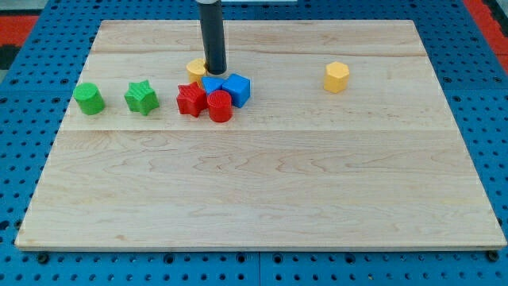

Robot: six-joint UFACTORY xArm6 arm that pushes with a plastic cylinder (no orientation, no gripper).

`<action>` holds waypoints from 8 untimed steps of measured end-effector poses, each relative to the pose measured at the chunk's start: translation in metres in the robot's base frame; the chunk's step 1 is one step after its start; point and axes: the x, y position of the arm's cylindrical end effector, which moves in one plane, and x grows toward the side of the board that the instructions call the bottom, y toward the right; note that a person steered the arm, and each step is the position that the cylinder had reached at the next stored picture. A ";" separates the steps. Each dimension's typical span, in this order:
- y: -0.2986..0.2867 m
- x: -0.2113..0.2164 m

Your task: Place the yellow hexagon above the blue blocks

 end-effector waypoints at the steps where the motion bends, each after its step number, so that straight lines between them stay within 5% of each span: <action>1: -0.021 0.008; 4: -0.089 0.029; 7: 0.199 -0.043; 8: 0.247 0.005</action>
